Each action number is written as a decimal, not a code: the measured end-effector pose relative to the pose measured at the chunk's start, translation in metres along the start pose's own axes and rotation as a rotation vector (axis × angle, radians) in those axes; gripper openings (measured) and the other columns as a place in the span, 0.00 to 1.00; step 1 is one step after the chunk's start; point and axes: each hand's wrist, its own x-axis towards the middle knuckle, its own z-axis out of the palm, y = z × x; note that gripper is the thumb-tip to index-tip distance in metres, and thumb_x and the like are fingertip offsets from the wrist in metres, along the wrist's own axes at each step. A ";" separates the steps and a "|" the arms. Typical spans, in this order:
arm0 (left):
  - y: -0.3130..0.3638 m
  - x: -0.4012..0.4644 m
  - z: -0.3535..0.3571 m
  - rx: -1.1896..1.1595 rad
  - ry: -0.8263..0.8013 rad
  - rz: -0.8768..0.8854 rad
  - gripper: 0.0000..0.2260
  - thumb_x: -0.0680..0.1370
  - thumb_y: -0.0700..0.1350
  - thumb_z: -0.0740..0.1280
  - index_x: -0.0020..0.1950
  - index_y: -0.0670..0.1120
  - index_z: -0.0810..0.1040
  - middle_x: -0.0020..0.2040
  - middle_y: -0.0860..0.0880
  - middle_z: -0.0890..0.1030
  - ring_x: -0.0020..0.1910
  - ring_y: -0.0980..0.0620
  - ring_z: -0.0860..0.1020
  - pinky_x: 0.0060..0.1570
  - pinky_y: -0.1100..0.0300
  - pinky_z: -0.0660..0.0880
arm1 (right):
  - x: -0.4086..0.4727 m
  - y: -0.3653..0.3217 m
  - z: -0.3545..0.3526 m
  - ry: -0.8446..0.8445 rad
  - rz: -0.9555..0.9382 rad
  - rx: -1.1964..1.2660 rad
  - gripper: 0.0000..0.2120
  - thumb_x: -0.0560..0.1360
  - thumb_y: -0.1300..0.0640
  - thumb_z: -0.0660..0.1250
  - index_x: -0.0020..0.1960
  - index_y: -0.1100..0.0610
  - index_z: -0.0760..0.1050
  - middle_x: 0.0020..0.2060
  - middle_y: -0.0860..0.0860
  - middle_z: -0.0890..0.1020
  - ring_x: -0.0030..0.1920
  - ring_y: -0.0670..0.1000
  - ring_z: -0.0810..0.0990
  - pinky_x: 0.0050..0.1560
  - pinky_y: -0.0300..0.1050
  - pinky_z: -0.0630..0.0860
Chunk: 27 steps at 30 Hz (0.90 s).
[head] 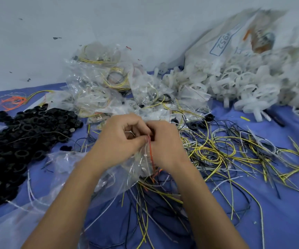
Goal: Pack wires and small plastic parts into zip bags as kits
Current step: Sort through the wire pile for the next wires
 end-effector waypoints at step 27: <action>-0.031 -0.011 0.050 0.209 -0.170 -0.054 0.11 0.74 0.34 0.74 0.40 0.50 0.84 0.39 0.54 0.82 0.35 0.52 0.79 0.37 0.54 0.78 | -0.013 0.073 -0.128 -0.332 0.510 -0.678 0.08 0.75 0.55 0.75 0.54 0.53 0.84 0.48 0.52 0.85 0.47 0.52 0.82 0.51 0.47 0.79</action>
